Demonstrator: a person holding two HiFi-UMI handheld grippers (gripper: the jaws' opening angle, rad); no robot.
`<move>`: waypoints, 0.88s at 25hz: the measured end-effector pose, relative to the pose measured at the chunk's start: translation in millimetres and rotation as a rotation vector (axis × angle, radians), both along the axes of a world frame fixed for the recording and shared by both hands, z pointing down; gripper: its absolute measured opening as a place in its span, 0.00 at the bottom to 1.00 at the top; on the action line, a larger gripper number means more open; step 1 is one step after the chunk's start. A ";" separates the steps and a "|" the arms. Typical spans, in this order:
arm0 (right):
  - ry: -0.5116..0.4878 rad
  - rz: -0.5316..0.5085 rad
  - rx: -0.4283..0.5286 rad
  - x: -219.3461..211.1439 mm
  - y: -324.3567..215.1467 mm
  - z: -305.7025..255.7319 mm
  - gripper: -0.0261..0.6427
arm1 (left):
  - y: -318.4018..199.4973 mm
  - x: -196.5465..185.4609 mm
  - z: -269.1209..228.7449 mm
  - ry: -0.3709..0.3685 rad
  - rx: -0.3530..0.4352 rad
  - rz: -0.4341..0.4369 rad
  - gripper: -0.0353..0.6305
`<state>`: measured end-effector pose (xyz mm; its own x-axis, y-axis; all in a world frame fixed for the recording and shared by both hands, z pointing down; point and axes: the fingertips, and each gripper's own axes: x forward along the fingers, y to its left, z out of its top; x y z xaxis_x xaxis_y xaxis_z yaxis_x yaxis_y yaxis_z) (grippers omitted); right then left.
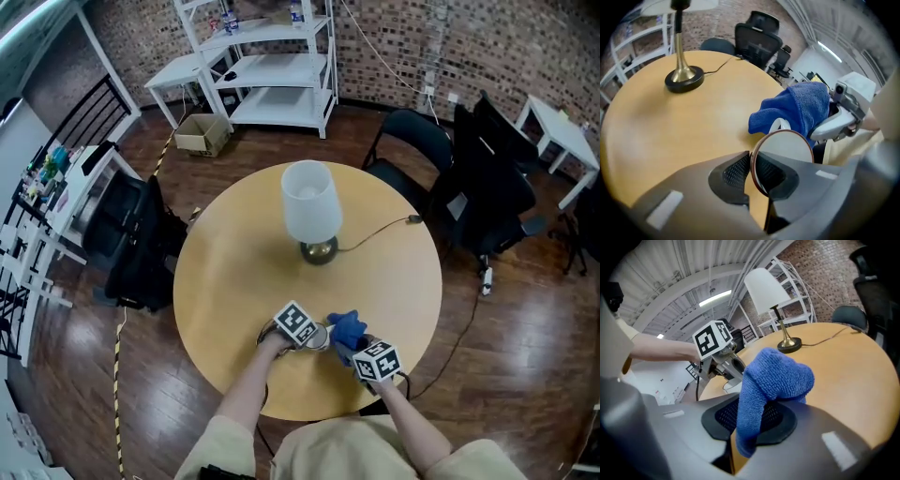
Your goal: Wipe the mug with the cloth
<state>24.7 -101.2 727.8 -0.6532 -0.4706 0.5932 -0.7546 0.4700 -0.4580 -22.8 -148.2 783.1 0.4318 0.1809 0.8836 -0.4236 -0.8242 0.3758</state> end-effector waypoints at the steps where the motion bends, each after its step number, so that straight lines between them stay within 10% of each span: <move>1: 0.035 -0.048 0.021 -8.2 -5.8 1.4 0.13 | 0.2 -1.5 1.4 0.001 -0.019 -0.054 0.09; 7: 0.186 -0.312 0.094 -39.9 4.2 2.4 0.14 | -2.7 -22.1 12.0 0.007 -0.125 -0.424 0.10; 22: 0.304 -0.361 0.174 -55.7 31.7 20.0 0.14 | 26.6 -44.8 19.6 0.139 -0.456 -0.992 0.09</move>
